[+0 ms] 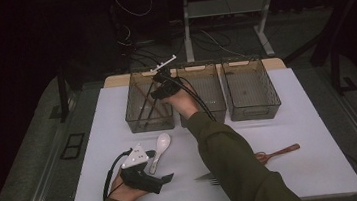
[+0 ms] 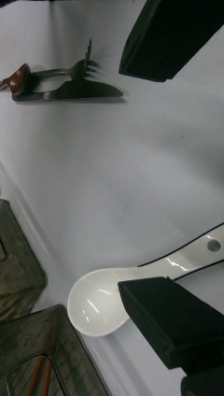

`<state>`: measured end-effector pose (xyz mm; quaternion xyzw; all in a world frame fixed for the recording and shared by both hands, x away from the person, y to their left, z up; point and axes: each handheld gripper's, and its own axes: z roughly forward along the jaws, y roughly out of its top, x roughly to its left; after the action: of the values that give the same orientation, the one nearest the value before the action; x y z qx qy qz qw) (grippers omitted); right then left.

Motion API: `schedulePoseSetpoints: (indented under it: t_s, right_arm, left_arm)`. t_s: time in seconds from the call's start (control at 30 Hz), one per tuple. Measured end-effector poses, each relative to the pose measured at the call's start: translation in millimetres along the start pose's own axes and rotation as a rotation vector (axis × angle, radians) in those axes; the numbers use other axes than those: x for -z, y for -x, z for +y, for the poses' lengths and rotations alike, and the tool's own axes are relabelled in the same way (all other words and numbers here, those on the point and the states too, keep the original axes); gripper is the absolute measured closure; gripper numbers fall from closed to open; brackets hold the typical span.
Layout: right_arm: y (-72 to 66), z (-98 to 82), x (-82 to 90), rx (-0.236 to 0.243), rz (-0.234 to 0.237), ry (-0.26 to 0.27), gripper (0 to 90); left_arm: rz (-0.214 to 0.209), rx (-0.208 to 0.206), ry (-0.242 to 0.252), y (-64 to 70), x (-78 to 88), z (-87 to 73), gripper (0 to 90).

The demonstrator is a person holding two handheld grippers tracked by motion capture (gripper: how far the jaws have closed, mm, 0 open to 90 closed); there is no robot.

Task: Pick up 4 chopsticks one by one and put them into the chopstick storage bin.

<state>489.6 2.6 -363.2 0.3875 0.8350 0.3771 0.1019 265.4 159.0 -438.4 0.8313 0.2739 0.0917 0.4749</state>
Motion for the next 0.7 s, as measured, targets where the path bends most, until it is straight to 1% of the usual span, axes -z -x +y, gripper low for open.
schedulePoseSetpoints:
  t_s: [0.17,0.37,0.4,0.43,0.5,0.57,0.6,0.7]
  right_arm:
    - [-0.2,-1.1,3.5,0.006,0.029,0.004,55.1]
    - [0.2,-5.6,11.3,0.030,0.052,0.013,44.6]
    - [1.1,-6.8,13.9,0.034,0.049,0.019,42.6]
    - [1.9,-8.2,16.5,0.036,0.055,0.030,40.3]
    - [3.9,-11.5,21.6,0.036,0.074,0.035,37.1]
    - [6.0,-15.7,27.9,0.051,0.065,0.045,34.6]
    - [7.0,-18.0,31.1,0.054,0.071,0.051,33.4]
    - [11.2,-26.5,41.9,0.071,0.085,0.069,32.6]
  left_arm:
    - [0.000,-0.001,-0.004,-0.2,0.6,0.0,0.0]
    - [0.003,0.001,-0.002,-0.3,0.3,-0.3,0.0]
    - [0.005,-0.002,-0.003,-0.6,0.3,-0.3,0.0]
    - [0.004,-0.001,-0.002,-0.6,0.3,-0.4,0.0]
    - [0.005,0.001,-0.002,-0.7,0.1,-0.4,0.0]
    - [0.005,0.003,-0.004,-0.7,0.0,-0.5,0.0]
    - [0.006,0.002,-0.006,-0.7,0.0,-0.6,0.0]
    - [0.005,0.010,-0.003,-0.5,0.0,-0.9,0.0]
